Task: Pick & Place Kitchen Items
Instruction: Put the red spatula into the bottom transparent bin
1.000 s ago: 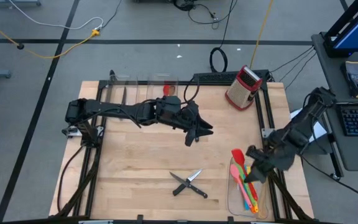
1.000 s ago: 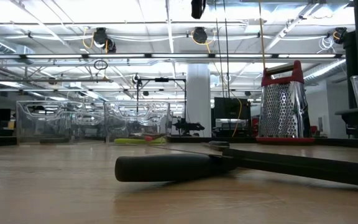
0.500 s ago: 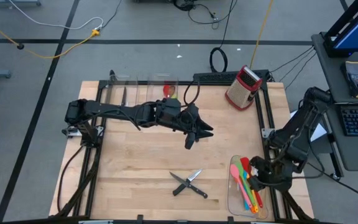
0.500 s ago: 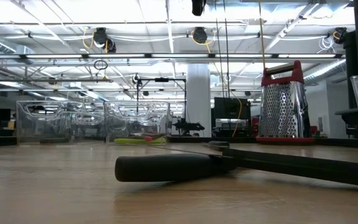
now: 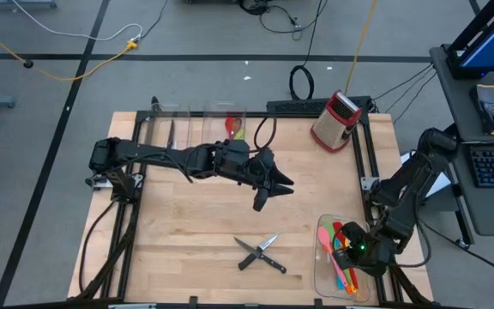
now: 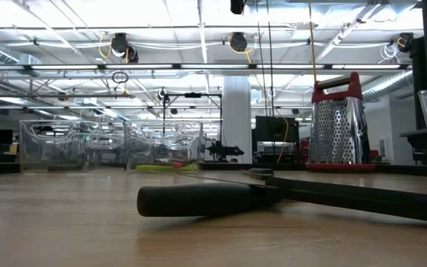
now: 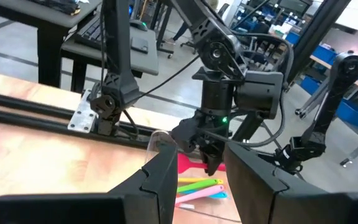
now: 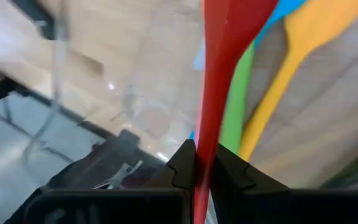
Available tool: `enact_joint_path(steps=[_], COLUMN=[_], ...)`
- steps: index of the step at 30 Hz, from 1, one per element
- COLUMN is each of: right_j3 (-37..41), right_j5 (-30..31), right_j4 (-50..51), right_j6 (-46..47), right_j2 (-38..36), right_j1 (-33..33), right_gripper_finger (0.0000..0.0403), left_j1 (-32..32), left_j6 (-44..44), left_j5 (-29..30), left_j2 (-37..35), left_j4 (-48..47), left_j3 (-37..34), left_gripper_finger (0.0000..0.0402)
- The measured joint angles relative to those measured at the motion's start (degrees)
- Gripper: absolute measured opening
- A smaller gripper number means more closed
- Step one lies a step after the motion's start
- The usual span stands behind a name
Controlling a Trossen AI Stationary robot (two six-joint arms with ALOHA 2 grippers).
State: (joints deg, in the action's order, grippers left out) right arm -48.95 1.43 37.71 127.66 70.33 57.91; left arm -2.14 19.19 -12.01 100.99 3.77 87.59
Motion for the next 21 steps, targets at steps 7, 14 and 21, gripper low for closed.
enact_joint_path(steps=[7, 14, 21], right_j3=[0.0, 3.0, 5.4], right_j5=[-2.5, -3.2, -3.3], right_j4=[-1.1, -10.0, -12.1], right_j6=[-1.2, -5.6, -5.5], right_j2=[3.4, 5.1, 5.1], right_j1=[-1.4, -3.5, -4.0], right_gripper_finger=[0.0017, 0.0017, 0.0018], left_j1=[-0.7, -1.8, -2.5], left_j6=[0.5, 0.6, 0.6], left_j5=[0.0, 0.0, -0.1], left_j2=[0.0, 0.0, 0.0], left_j4=[-2.6, -2.7, -2.8], left_j3=[0.0, 0.0, 0.0], left_gripper_finger=[0.0136, 0.0136, 0.0136])
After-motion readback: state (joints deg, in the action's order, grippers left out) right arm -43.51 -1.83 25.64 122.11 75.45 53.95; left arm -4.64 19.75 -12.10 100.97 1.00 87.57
